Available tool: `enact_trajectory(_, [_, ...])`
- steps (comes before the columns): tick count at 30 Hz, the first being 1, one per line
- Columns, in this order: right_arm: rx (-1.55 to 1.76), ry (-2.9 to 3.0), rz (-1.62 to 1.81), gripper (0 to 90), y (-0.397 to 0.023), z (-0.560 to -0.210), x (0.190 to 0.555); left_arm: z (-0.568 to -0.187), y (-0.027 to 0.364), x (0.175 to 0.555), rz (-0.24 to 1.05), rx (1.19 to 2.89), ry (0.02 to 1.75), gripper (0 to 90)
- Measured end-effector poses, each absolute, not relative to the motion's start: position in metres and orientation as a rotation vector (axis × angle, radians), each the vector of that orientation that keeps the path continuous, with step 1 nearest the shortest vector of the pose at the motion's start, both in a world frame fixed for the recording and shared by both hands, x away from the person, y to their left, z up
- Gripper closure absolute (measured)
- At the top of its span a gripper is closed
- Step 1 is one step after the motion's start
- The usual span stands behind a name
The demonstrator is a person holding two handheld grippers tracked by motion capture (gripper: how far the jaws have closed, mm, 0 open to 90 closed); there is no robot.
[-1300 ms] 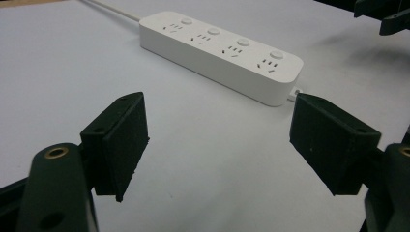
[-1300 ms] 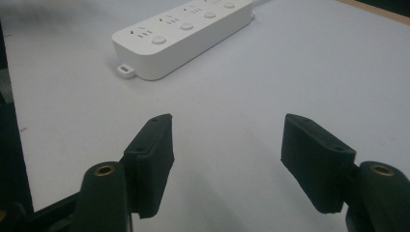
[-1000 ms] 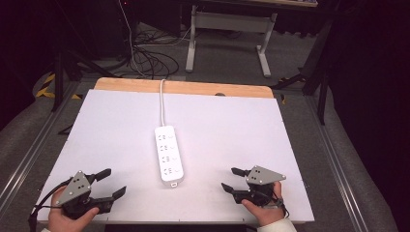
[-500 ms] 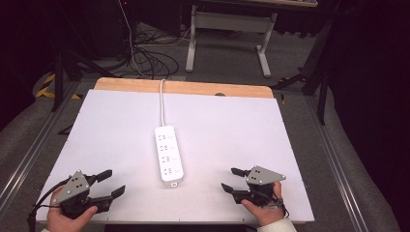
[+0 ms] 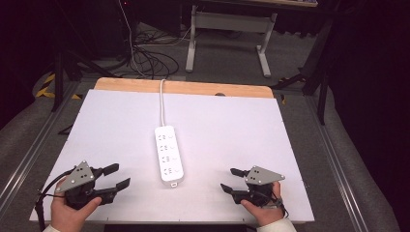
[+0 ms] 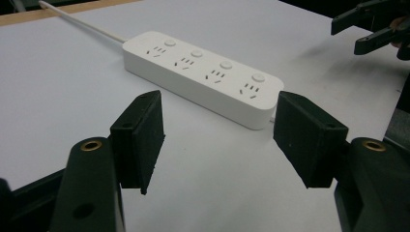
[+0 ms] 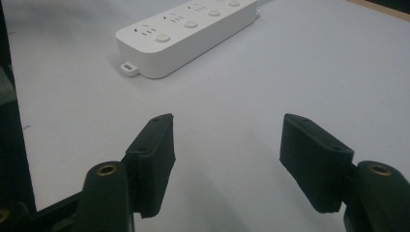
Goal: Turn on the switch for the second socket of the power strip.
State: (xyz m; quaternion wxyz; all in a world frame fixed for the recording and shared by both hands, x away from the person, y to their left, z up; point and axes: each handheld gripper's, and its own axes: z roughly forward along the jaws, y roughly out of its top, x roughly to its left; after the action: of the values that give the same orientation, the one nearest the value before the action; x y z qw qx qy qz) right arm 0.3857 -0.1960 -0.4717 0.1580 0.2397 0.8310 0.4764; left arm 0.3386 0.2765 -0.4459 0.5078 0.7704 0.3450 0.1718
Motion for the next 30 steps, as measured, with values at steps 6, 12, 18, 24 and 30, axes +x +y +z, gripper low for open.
enact_trajectory(6, [0.687,2.379,1.364,37.4,-0.196,-0.472,0.386,-0.437,0.268,0.349,0.399,1.873,0.815,34.7])
enact_trajectory(12, [0.687,2.379,1.364,37.4,-0.196,-0.472,0.386,-0.43,0.26,0.357,0.381,1.88,0.804,34.7])
enact_trajectory(18, [0.687,2.381,1.361,37.4,-0.196,-0.472,0.386,-0.422,0.253,0.366,0.375,1.889,0.792,34.7])
enact_trajectory(24, [0.687,2.381,1.363,37.4,-0.196,-0.472,0.386,-0.418,0.247,0.376,0.368,1.89,0.794,35.0])
enact_trajectory(30, [0.687,2.383,1.366,37.4,-0.196,-0.472,0.386,-0.412,0.24,0.384,0.367,1.895,0.786,35.1])
